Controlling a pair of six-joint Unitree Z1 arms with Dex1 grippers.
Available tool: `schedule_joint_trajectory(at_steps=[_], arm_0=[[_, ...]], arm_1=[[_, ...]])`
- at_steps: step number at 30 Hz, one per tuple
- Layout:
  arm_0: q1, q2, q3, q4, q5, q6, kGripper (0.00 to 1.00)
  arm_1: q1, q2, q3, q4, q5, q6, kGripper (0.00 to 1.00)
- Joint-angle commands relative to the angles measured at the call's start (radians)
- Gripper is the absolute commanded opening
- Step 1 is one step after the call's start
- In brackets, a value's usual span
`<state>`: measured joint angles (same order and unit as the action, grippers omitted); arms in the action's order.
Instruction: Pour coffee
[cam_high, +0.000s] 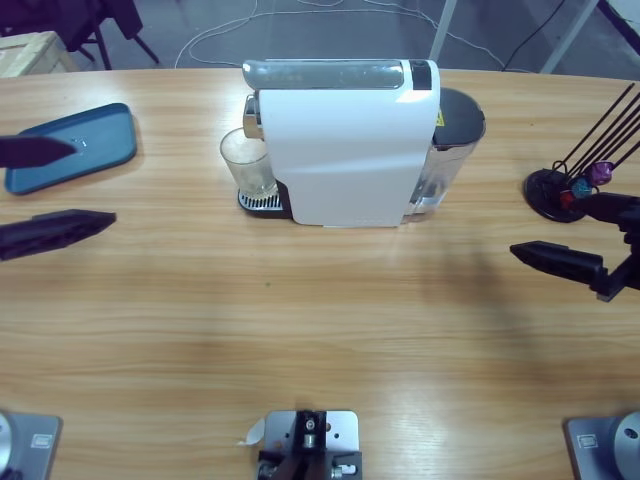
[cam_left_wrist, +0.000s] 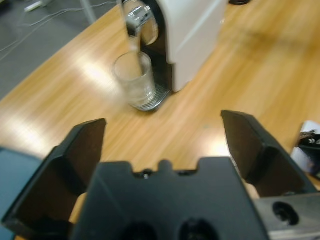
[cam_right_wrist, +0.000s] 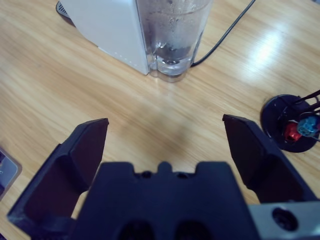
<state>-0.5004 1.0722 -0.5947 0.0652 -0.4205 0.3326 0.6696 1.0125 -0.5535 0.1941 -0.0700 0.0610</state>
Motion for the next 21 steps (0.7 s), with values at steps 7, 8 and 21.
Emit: schedule_joint_trajectory(at_steps=[7,8,21], arm_0=[[0.215,0.565,-0.258,-0.064,-0.323,0.290,1.000],[0.232,0.589,-0.273,-0.069,-0.359,0.302,1.000],[0.230,0.773,-0.334,-0.073,-0.528,0.453,1.000]], arm_1=[[0.010,0.058,0.023,-0.010,-0.001,-0.001,1.000],[0.010,0.061,0.023,-0.010,0.001,-0.001,1.000],[0.010,0.120,-0.004,0.008,0.001,-0.001,1.000]])
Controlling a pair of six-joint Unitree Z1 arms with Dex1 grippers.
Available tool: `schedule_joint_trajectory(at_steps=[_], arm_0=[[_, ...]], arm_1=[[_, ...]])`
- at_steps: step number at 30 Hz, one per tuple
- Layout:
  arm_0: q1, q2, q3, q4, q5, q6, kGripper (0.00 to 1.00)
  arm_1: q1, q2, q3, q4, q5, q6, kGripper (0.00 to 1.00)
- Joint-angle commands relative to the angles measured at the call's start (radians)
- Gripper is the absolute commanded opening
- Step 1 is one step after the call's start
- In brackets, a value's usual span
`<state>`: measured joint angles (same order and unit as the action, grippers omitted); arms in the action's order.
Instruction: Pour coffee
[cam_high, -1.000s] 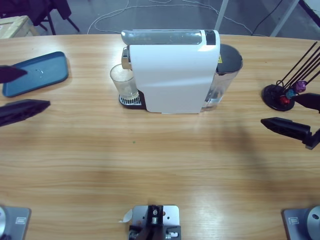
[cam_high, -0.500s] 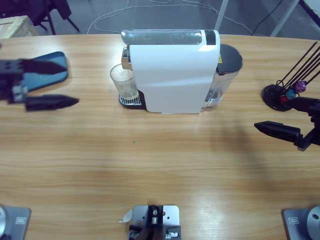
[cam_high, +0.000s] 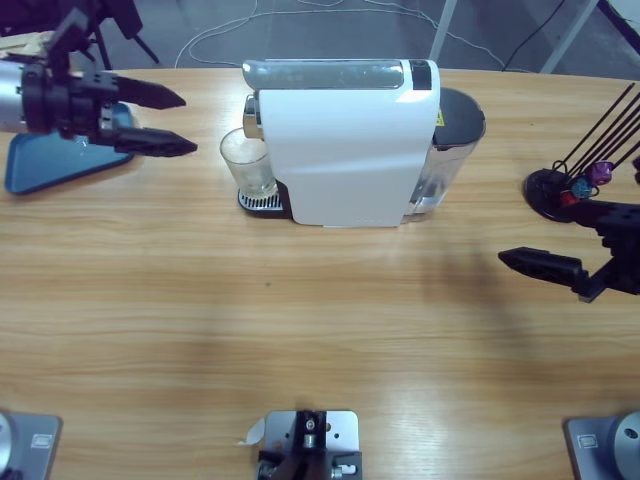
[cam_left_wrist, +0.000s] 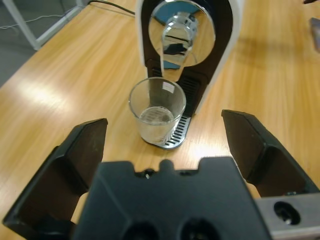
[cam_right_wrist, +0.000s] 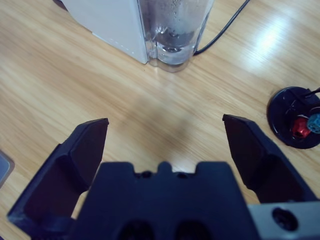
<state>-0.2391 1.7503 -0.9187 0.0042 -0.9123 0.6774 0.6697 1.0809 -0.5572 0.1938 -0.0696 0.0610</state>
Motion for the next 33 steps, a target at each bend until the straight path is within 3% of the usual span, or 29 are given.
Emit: schedule_joint_trajectory(at_steps=[1,13,22,33], arm_0=[[-0.037,0.103,-0.017,-0.014,-0.035,0.115,1.000],[-0.084,0.202,-0.113,-0.017,0.000,0.105,1.000],[-0.148,0.200,-0.111,-0.012,0.160,0.114,1.000],[-0.171,0.206,-0.112,-0.011,0.158,0.117,1.000]], arm_1=[[0.010,0.055,-0.002,0.010,0.001,-0.001,1.000],[0.010,0.056,-0.006,0.022,0.004,-0.001,1.000],[0.010,0.056,-0.004,0.021,0.006,-0.001,1.000],[0.010,0.055,-0.004,0.021,0.005,-0.001,1.000]])
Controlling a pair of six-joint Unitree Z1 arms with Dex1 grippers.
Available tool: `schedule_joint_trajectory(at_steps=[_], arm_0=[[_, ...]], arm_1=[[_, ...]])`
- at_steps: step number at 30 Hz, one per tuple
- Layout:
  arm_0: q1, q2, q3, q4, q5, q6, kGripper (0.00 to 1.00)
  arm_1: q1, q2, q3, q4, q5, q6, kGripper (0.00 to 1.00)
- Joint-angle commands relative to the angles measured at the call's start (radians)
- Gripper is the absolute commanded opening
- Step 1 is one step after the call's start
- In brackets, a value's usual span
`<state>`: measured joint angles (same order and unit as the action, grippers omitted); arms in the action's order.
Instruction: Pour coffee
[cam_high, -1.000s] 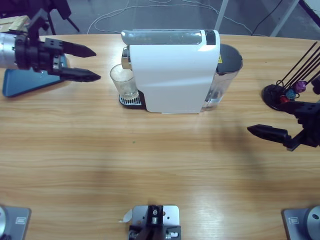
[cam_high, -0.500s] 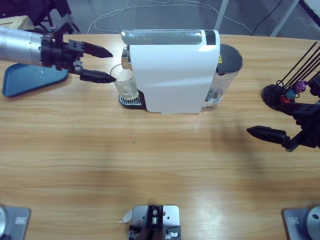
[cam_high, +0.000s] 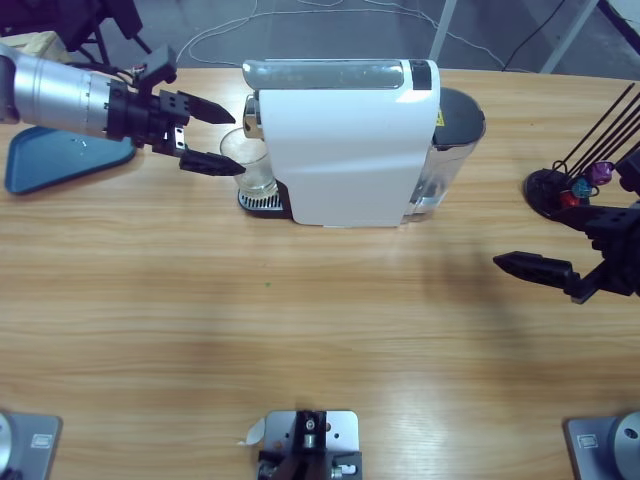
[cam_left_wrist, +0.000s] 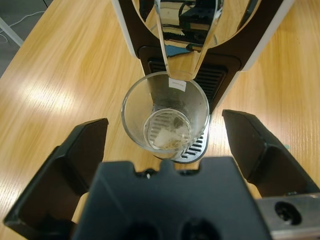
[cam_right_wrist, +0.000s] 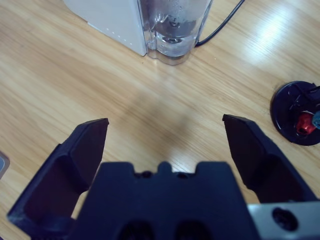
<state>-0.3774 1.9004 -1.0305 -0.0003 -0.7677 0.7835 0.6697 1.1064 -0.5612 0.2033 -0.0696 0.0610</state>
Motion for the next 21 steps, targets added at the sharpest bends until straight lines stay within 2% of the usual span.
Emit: schedule_joint_trajectory(at_steps=[1,21], arm_0=[[-0.035,0.058,0.000,-0.006,0.013,0.010,1.000],[-0.066,0.093,-0.041,-0.006,0.080,-0.049,1.000]], arm_1=[[0.010,0.029,0.000,0.011,0.004,-0.001,1.000],[0.010,0.029,0.000,0.010,0.001,0.000,1.000]])
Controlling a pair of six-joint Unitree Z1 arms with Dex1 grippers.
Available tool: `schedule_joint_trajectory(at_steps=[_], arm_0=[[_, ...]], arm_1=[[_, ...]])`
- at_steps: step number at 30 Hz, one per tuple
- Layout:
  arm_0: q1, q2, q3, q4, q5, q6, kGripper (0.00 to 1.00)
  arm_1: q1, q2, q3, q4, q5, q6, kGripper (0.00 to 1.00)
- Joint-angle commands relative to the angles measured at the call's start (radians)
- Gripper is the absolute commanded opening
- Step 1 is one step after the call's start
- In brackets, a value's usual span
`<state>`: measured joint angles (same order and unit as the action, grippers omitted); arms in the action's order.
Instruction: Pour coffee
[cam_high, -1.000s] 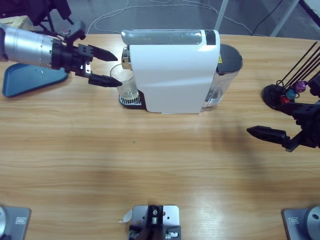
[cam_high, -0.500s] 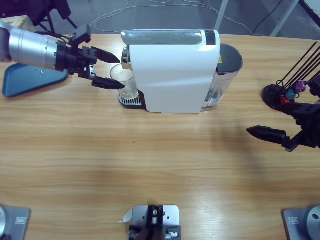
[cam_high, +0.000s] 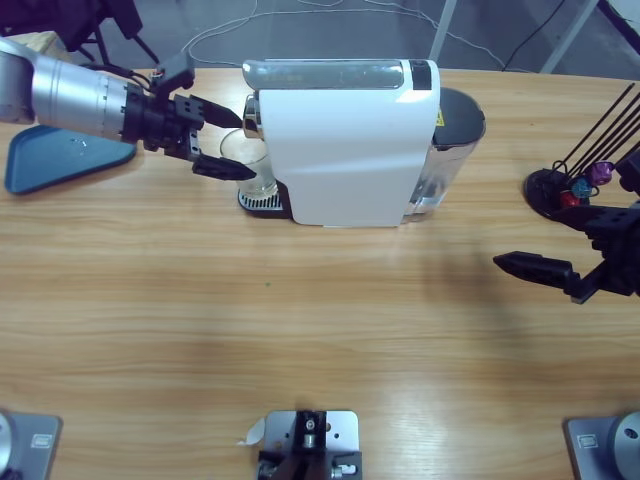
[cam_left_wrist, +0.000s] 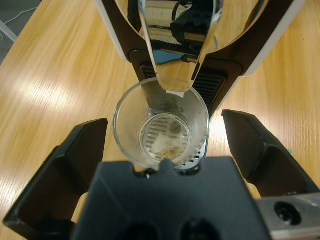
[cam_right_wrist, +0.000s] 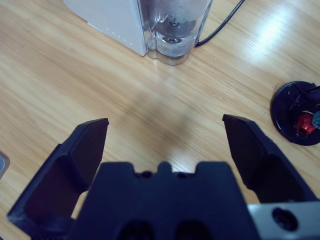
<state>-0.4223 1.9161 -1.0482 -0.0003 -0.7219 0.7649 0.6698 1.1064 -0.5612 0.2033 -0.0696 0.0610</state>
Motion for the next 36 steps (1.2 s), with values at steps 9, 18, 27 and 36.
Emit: schedule_joint_trajectory(at_steps=[9,18,27,36], arm_0=[[-0.038,0.089,-0.029,-0.004,0.066,-0.019,1.000],[-0.038,0.088,-0.023,-0.004,0.079,-0.022,0.243],[-0.005,0.046,0.025,-0.004,0.047,-0.029,0.000],[0.155,-0.201,0.106,-0.006,0.206,-0.177,0.000]], arm_1=[[0.010,0.027,0.000,0.010,0.001,-0.001,1.000],[0.010,0.027,0.000,0.010,0.004,0.000,0.991],[0.010,0.018,0.001,0.010,0.006,0.000,0.987],[0.010,0.009,0.004,0.010,0.005,-0.001,0.987]])
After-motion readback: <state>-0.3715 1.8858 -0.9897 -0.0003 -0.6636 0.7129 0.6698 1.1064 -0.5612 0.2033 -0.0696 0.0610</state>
